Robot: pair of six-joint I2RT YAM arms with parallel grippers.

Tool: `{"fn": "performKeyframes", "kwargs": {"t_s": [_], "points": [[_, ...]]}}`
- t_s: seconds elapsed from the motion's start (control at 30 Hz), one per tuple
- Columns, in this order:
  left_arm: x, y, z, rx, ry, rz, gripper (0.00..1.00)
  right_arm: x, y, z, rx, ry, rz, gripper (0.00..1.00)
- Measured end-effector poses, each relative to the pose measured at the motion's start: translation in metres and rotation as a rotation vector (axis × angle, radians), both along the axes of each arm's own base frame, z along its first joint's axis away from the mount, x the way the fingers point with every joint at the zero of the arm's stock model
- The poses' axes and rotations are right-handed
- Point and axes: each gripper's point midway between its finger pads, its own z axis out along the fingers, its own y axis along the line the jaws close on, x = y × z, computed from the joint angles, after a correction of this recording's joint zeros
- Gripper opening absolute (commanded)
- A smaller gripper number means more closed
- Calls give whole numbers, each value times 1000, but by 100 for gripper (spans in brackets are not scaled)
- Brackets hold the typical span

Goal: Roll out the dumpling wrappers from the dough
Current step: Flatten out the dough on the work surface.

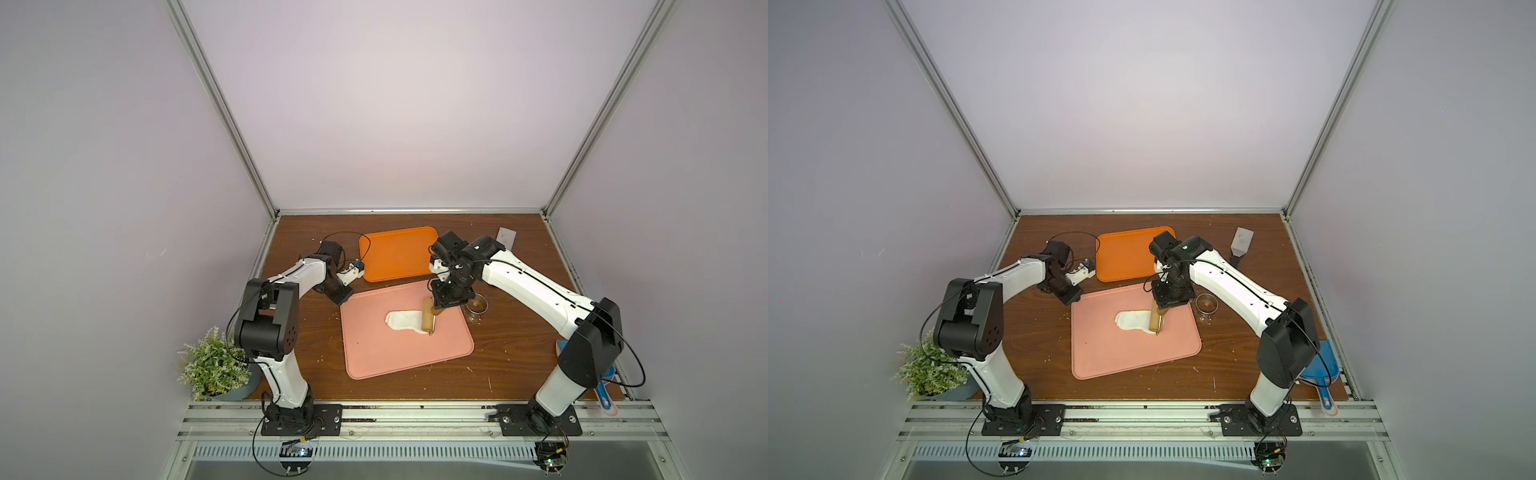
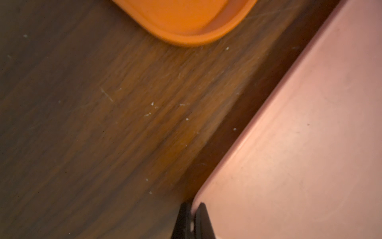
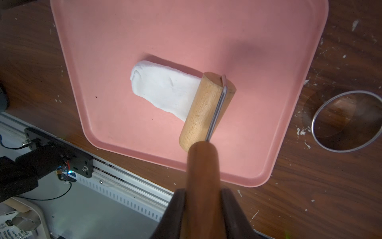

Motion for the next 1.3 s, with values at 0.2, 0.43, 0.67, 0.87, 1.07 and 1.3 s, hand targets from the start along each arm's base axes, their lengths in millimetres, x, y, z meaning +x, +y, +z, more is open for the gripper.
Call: {"fn": "performKeyframes", "kwargs": {"t_s": [0.2,0.43,0.67,0.87,1.07,1.3], "points": [[0,0,0,0,0,0,0,-3,4,2,21,13,5,0],[0,0,0,0,0,0,0,-10,20,-10,4,25,50,0],[0,0,0,-1,0,1,0,-11,26,-31,-20,49,66,0],[0,0,0,-1,1,1,0,-15,25,-45,7,81,49,0],[0,0,0,-1,1,1,0,-17,26,-54,34,109,35,0],[0,0,0,-1,1,0,0,-16,28,-55,65,114,39,0]]}}
